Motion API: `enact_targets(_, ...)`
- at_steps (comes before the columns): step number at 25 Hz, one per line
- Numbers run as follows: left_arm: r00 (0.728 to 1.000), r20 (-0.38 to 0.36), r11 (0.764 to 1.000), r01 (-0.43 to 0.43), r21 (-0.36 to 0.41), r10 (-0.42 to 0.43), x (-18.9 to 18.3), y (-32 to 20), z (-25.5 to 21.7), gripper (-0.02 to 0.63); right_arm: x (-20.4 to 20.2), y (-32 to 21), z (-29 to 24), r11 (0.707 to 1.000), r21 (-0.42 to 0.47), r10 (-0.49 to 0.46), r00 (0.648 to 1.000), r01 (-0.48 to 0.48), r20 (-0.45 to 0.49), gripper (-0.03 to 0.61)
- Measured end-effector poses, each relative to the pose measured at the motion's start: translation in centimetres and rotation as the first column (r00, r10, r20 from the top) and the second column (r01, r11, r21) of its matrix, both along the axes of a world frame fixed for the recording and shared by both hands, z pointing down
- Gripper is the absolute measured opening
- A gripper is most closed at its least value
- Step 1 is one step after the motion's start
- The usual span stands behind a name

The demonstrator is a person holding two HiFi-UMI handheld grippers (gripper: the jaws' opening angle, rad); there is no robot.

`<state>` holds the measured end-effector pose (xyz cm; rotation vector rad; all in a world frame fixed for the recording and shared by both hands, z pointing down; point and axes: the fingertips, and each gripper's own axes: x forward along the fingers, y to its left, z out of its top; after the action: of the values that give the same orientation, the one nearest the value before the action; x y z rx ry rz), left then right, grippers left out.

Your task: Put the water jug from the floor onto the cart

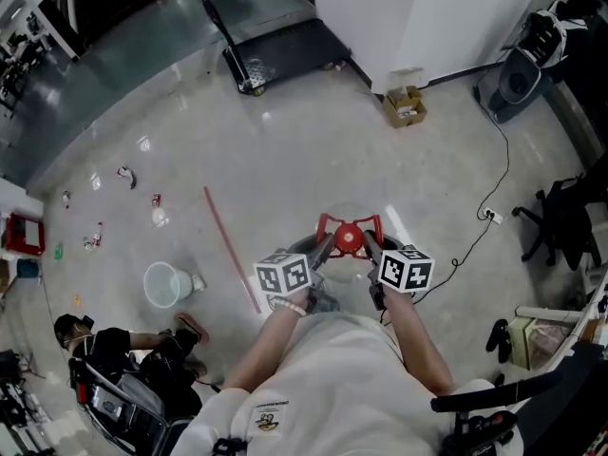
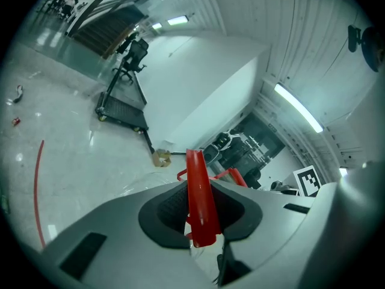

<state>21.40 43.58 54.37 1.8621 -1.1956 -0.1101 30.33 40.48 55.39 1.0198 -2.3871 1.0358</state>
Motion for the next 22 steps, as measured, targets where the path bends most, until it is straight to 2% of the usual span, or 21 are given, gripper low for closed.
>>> enact_targets(4,1.0,0.013,1.0,0.009,0.029,-0.01,-3.5,-4.2,-1.1,0.08,-3.4,-4.4,-0.9,1.0,0.028,-0.002,1.0,0.002,-0.001,0.021)
enact_targets(9,0.998,0.002,0.997,0.069,0.046,-0.069,-7.4,-9.2,-1.4,0.078,-6.6,-10.2,-1.3,0.999,0.034,-0.03,1.0,0.03,0.001,0.021)
enact_targets(16,0.986,0.092,0.99,0.134,0.045,-0.138,-12.6,-17.8,-1.3,0.078,-12.5,-19.4,-0.9,0.994,0.032,-0.108,0.994,0.107,0.005,0.021)
enact_targets(22,0.971,0.122,0.979,0.203,0.021,-0.204,-16.3,-26.0,-0.4,0.078,-16.6,-27.9,0.0,0.979,0.022,-0.202,0.979,0.202,0.015,0.021)
